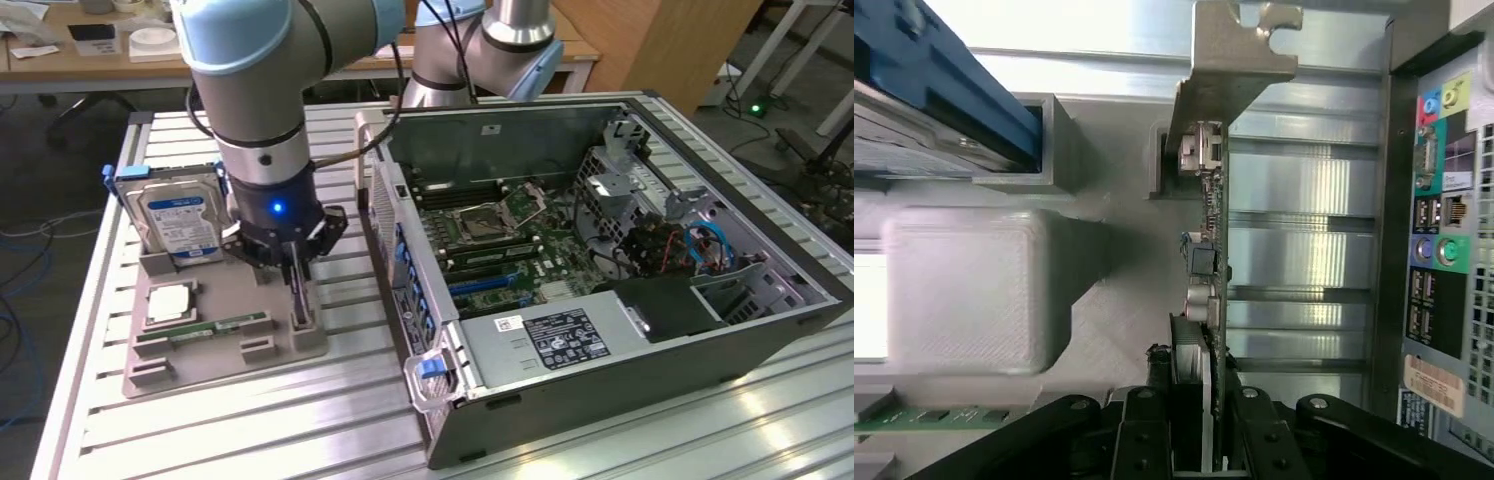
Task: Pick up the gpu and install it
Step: 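Pick up the gpu and move the gpu toward the slot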
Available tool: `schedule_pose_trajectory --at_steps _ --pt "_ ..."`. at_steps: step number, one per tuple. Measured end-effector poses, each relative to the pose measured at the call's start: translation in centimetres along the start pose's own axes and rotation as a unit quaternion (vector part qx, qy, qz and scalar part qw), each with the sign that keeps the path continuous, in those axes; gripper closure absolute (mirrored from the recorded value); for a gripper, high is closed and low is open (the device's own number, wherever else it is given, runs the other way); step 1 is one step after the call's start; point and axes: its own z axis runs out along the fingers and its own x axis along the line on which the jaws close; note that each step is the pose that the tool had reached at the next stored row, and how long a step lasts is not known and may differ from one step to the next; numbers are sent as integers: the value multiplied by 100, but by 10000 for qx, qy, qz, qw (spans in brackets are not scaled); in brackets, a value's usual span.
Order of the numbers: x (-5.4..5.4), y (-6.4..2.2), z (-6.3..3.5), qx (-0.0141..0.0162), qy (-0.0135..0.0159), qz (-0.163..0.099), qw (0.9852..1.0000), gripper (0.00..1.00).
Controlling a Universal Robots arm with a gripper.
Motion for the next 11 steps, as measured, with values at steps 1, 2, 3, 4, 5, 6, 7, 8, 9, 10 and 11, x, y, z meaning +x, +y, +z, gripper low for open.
schedule_pose_trajectory --at_steps 1,2,3,4,5,6,7,8,9,10,11 --pt "-2 2 -42 0 0 0 10000 73" --pt "-3 3 -79 0 0 0 10000 73" --pt "-5 5 -126 0 0 0 10000 73" --pt "-7 7 -171 0 0 0 10000 73" --pt "-9 9 -212 0 0 0 10000 73" --pt "-11 10 -251 0 0 0 10000 73" --pt "-13 12 -291 0 0 0 10000 73" --pt "-15 14 -335 0 0 0 10000 73" --pt "-16 15 -380 0 0 0 10000 73" --pt "-18 17 -429 0 0 0 10000 73" --pt "-20 19 -474 0 1 0 10000 73"
